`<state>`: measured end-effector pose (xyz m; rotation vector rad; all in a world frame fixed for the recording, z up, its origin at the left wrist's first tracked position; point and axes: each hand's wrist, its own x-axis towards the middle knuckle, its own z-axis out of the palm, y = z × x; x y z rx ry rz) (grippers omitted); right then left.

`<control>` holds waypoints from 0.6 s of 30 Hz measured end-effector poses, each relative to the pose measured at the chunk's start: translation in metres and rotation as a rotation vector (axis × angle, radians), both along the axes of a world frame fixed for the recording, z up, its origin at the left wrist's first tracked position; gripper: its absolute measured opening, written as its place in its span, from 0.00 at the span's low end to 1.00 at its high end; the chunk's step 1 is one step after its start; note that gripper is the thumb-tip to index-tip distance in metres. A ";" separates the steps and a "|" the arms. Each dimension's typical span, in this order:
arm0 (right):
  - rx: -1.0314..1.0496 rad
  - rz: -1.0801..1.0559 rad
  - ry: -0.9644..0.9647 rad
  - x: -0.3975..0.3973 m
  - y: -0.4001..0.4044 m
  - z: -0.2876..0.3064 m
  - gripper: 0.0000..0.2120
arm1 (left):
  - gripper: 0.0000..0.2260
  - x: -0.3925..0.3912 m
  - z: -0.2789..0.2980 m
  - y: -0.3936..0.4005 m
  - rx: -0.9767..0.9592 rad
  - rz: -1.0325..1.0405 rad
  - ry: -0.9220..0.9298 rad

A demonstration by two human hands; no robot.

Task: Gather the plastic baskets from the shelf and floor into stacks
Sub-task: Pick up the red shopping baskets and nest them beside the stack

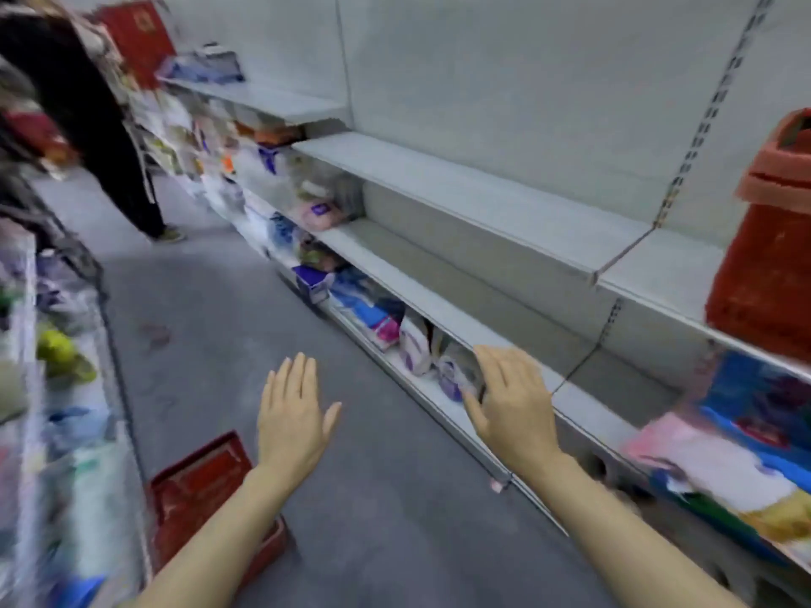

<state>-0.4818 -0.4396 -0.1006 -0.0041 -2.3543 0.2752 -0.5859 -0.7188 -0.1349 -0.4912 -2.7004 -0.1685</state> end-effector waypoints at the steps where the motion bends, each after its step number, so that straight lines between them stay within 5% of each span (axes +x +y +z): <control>1: -0.003 0.041 -0.033 -0.011 -0.021 -0.013 0.21 | 0.33 0.000 -0.015 -0.025 -0.009 0.063 -0.016; 11: 0.012 0.334 -0.392 -0.114 -0.212 -0.155 0.22 | 0.35 -0.005 -0.166 -0.222 -0.042 0.476 -0.364; 18: 0.043 0.424 -0.539 -0.168 -0.295 -0.265 0.22 | 0.35 -0.008 -0.295 -0.291 0.017 0.702 -0.531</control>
